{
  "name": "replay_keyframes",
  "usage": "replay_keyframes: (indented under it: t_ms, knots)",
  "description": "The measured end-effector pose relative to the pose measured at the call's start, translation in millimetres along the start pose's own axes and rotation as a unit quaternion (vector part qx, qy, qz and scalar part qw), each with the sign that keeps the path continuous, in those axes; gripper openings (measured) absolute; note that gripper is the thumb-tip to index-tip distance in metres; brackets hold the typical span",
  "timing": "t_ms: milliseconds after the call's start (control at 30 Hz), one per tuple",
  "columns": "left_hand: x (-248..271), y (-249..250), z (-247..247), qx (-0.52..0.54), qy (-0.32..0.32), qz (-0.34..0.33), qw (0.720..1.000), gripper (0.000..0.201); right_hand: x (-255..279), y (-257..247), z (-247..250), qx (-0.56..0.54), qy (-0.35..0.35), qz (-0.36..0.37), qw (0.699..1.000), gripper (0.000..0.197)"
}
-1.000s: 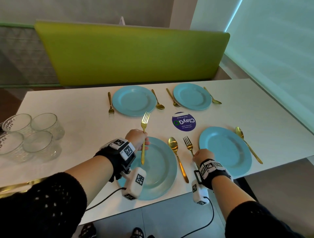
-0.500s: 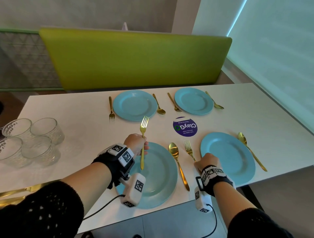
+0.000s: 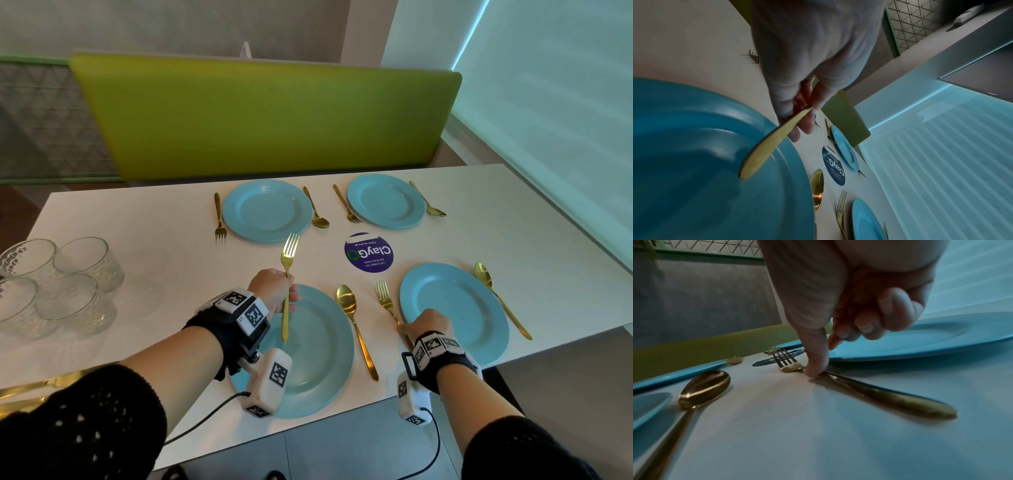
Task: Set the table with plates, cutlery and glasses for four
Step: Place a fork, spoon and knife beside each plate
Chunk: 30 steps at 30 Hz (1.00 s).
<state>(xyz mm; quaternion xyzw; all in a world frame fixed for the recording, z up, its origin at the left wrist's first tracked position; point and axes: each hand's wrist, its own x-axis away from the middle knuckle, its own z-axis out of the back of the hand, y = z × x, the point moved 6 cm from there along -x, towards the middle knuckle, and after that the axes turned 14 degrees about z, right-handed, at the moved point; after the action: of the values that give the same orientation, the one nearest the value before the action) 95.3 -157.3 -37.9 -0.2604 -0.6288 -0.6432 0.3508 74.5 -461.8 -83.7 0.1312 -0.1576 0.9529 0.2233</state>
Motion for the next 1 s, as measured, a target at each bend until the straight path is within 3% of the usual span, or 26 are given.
replay_keyframes:
  t_ms: [667, 733, 800, 867, 1000]
  knots:
    - [0.9, -10.7, 8.8, 0.01, -0.005, 0.02, 1.0, 0.024, 7.6, -4.8, 10.7, -0.021, -0.003, 0.0, 1.0, 0.036]
    - [1.8, -13.7, 11.7, 0.017, -0.009, 0.026, 0.999, 0.024, 11.6, -15.9, 16.4, -0.014, -0.016, 0.016, 1.0, 0.043]
    - [3.4, -18.1, 15.0, 0.021, -0.014, 0.036, 0.999, 0.024, 16.9, -32.9, 19.9, -0.029, -0.022, 0.048, 0.998, 0.038]
    - [4.9, -23.1, 18.1, 0.023, -0.023, 0.045, 0.998, 0.024, 25.5, -51.3, 17.3, -0.096, -0.023, 0.082, 0.992, 0.024]
    - [8.5, -31.1, 22.3, 0.019, -0.048, 0.057, 0.997, 0.016, 53.8, -100.0, 0.3, -0.167, -0.05, 0.136, 0.975, 0.031]
